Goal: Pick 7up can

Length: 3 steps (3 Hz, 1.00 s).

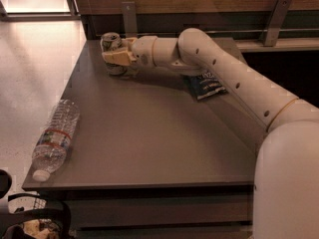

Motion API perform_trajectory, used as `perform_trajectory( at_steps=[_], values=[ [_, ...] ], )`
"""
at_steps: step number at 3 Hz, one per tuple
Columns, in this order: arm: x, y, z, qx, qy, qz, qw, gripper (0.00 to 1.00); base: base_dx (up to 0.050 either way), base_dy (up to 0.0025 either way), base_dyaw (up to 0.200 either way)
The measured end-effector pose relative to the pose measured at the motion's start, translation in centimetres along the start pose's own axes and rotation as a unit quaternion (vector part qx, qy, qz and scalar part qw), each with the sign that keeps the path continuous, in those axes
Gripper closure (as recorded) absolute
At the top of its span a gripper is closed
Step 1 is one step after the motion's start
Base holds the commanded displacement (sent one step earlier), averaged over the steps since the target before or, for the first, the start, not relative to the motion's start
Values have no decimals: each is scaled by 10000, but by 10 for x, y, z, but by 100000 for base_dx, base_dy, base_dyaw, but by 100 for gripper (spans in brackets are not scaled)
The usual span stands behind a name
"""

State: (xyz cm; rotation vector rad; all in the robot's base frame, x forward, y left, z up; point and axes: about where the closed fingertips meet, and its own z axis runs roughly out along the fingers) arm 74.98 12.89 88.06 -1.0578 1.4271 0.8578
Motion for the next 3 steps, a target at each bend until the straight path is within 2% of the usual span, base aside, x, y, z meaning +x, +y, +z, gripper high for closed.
perform_trajectory(
  at_steps=[1,3],
  values=[
    [-30,9,-8,-117,49,-143,9998,100,0,0,0],
    [-90,32,-33,-176,43,-486,9987,100,0,0,0]
  ],
)
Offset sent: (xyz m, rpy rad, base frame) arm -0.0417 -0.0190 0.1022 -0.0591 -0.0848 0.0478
